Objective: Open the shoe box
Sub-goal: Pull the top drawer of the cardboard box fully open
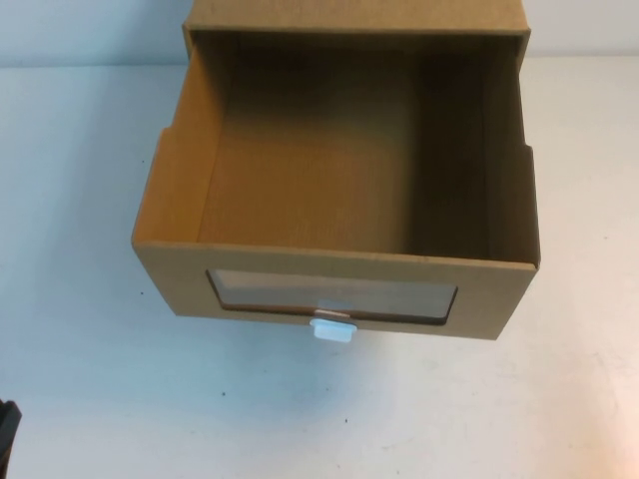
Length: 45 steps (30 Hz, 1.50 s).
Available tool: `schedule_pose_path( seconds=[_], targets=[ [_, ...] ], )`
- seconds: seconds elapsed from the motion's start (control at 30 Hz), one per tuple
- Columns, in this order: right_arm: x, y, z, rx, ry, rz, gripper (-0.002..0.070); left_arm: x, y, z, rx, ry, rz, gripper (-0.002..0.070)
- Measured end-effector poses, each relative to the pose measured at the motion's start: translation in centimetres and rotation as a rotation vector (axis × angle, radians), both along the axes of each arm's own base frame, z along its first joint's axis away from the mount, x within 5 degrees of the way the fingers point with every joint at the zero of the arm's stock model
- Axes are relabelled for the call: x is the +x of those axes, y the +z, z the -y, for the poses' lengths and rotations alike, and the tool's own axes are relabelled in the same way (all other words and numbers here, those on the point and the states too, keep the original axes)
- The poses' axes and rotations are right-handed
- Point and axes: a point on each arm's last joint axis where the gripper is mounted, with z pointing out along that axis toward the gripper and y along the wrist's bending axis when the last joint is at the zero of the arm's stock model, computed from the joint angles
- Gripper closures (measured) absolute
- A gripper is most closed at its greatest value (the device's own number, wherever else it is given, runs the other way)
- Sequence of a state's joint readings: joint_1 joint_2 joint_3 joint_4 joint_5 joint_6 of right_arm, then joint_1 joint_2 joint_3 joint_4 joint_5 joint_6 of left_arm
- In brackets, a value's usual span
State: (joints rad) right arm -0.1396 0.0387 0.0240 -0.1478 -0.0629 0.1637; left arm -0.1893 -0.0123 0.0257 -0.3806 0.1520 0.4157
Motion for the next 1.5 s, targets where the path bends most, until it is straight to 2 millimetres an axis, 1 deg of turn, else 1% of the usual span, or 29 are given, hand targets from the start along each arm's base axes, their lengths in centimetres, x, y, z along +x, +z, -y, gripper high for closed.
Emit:
schedule_pose_path(
  seconds=[0.1,0.3,0.67,0.8,0.9,0.97,1.5],
  targets=[
    [-0.3,-0.4,0.0,0.019,-0.005,-0.027,0.0689,0.0,0.0,0.0,0.0,0.0,-0.001,0.0679],
    [-0.3,-1.3,-0.3,0.044,0.055,-0.127,0.069,0.0,-0.1,0.0,0.001,-0.001,-0.004,0.0679],
    [-0.3,-1.9,-0.5,0.085,0.074,-0.184,0.0689,0.0,-0.1,0.0,0.001,-0.002,-0.005,0.0679],
    [-0.4,-2.6,-0.7,0.044,0.105,-0.265,0.0689,0.0,-0.1,0.0,0.001,-0.002,-0.005,0.0679],
    [-0.6,-3.3,-0.9,0.037,0.122,-0.347,0.0689,0.0,-0.1,0.0,0.001,-0.002,-0.005,0.0679],
    [-0.6,-3.5,-1.0,0.044,0.129,-0.372,0.0689,0.0,-0.1,0.0,0.001,-0.002,-0.005,0.0679],
    [-0.7,-3.6,-1.1,0.064,0.141,-0.381,0.0689,0.0,-0.1,0.0,0.001,-0.002,-0.006,0.0679]
  ],
)
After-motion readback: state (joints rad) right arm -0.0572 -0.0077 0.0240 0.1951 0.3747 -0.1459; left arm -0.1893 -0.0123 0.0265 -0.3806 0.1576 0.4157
